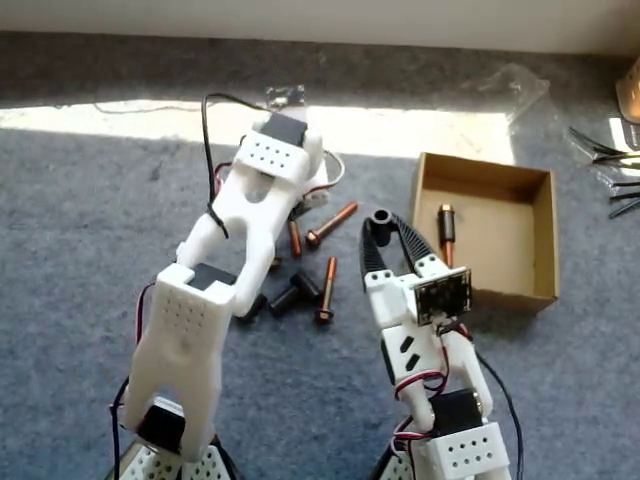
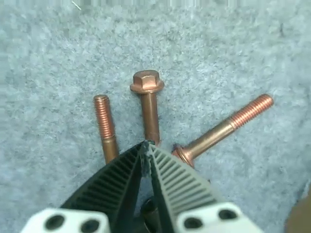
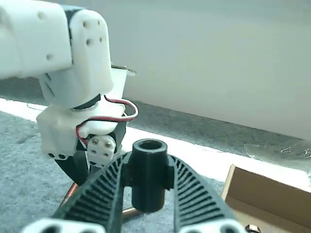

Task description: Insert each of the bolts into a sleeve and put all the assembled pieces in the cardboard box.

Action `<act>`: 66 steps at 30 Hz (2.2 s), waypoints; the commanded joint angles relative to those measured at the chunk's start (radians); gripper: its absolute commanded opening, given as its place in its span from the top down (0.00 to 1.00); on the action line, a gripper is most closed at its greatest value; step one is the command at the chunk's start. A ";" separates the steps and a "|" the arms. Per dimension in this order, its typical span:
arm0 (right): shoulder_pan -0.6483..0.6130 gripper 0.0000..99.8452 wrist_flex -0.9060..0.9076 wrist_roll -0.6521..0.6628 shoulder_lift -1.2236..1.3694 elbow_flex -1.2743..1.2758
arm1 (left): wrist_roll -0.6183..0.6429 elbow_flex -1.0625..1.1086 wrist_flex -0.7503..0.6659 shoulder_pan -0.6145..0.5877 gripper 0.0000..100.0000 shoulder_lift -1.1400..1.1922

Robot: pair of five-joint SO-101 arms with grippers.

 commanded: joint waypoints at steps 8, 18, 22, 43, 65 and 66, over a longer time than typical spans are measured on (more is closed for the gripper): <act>0.012 1.00 0.002 0.009 -0.012 0.107 | 0.009 -0.050 -0.044 -0.047 0.99 -0.018; 0.012 1.00 0.002 0.009 -0.012 0.107 | -0.057 -0.048 -0.044 -0.047 0.86 -0.016; 0.012 1.00 0.002 0.009 -0.012 0.107 | -0.057 -0.045 -0.044 -0.047 0.82 -0.016; 0.012 1.00 0.002 0.011 -0.012 0.107 | -0.063 -0.050 -0.121 -0.071 0.82 0.068; 0.015 1.00 0.002 0.011 -0.012 0.107 | -0.063 -0.045 -0.146 -0.071 0.82 0.073; 0.016 1.00 0.002 0.011 -0.012 0.107 | -0.063 -0.045 -0.144 -0.071 0.82 0.073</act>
